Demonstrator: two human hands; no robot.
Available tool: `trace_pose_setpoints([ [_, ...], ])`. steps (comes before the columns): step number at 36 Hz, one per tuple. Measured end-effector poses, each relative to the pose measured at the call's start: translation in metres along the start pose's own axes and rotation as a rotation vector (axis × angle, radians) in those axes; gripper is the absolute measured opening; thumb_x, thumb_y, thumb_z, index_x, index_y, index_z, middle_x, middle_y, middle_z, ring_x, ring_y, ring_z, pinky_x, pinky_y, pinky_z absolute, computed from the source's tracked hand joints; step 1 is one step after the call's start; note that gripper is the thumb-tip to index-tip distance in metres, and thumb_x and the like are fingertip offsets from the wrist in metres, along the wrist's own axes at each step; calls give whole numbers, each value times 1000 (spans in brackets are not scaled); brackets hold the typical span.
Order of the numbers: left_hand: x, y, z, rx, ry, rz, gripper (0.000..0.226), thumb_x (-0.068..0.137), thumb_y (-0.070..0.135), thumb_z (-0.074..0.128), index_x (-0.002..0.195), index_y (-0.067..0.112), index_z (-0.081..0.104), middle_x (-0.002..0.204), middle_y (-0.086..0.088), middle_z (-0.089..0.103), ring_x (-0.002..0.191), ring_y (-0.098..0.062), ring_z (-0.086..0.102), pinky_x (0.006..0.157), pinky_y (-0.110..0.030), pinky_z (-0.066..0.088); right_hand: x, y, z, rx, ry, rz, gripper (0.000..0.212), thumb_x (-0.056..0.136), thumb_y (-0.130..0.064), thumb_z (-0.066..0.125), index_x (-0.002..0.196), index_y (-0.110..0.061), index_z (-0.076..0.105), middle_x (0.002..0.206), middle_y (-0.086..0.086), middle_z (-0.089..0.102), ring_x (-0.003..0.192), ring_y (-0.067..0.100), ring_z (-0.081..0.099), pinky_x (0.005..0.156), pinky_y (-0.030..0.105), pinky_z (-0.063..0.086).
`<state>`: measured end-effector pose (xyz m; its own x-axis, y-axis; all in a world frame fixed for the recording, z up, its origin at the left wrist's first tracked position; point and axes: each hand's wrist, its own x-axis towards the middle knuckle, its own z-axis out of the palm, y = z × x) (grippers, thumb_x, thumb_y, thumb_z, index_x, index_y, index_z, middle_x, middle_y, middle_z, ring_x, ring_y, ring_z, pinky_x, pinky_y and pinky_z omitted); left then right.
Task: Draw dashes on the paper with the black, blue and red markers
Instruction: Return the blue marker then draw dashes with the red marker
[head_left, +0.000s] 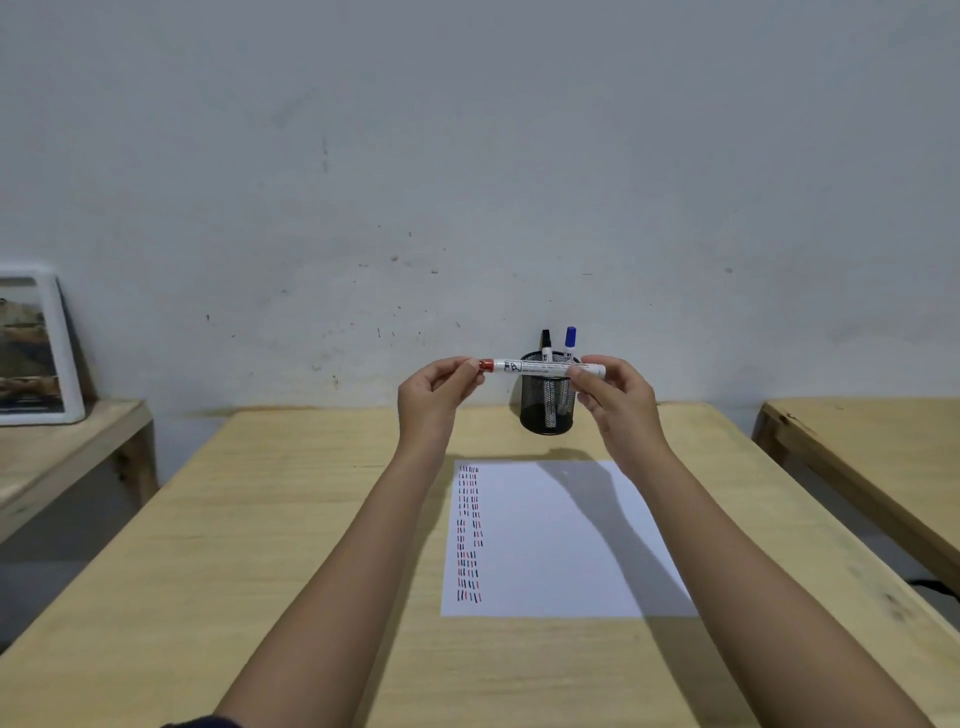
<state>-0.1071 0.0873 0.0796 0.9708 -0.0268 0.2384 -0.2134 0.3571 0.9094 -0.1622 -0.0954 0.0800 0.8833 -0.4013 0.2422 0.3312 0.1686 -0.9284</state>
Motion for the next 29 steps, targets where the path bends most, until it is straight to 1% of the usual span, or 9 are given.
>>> trace_pose_setpoints([
  [4,-3,-9,-1,4,-92,-32,5,86,4,60,88,6,65,84,-8,69,68,-6,65,72,-13,54,-7,9,8,433,35,172,9,88,-3,58,81,-10,59,76,1,59,64,6,58,57,11,49],
  [7,-5,-13,0,66,-181,1,12,90,4,55,98,4,65,89,-7,67,70,-4,64,74,-14,54,-7,15,13,584,37,239,7,90,-8,56,83,-8,57,77,3,56,58,6,59,53,12,50],
  [10,-7,-15,0,183,-250,71,18,92,6,52,106,3,64,91,-3,68,74,-3,64,78,-16,53,-8,19,16,579,37,254,9,91,-10,55,83,-8,58,78,4,57,58,6,60,53,12,51],
  [13,-9,-17,-1,344,-310,141,14,89,12,59,99,14,68,88,-4,70,80,-11,64,85,-27,53,-11,20,19,503,-4,250,12,91,-10,56,80,-8,58,72,3,59,59,7,61,55,12,52],
  [16,-11,-19,1,434,-325,163,14,86,14,65,98,14,69,77,1,67,73,-7,60,78,-21,49,-14,18,24,442,-29,253,18,92,-12,54,75,-8,56,56,0,63,53,6,62,56,12,53],
  [18,-11,-20,2,438,-308,179,10,86,12,64,95,13,69,73,4,66,66,-3,60,74,-18,50,-14,18,27,430,-28,254,19,94,-11,52,75,-6,55,54,0,63,50,6,61,55,12,53],
  [21,-10,-23,1,444,-282,179,9,88,12,61,89,17,68,69,4,66,60,-1,60,71,-18,52,-12,21,30,400,-25,232,20,95,-9,49,77,-3,54,63,5,58,51,5,62,55,12,53],
  [25,-9,-19,-6,315,-204,115,16,92,15,54,86,7,66,65,-4,60,52,0,57,61,-12,50,-7,23,28,432,12,172,21,96,-7,46,77,-3,53,62,4,58,50,5,61,56,13,53],
  [29,0,-14,-30,291,-149,50,13,90,16,59,83,6,66,62,-1,57,51,-1,56,62,-14,51,-1,28,19,485,82,157,17,96,-7,47,80,-3,53,69,8,62,53,9,65,57,16,56],
])
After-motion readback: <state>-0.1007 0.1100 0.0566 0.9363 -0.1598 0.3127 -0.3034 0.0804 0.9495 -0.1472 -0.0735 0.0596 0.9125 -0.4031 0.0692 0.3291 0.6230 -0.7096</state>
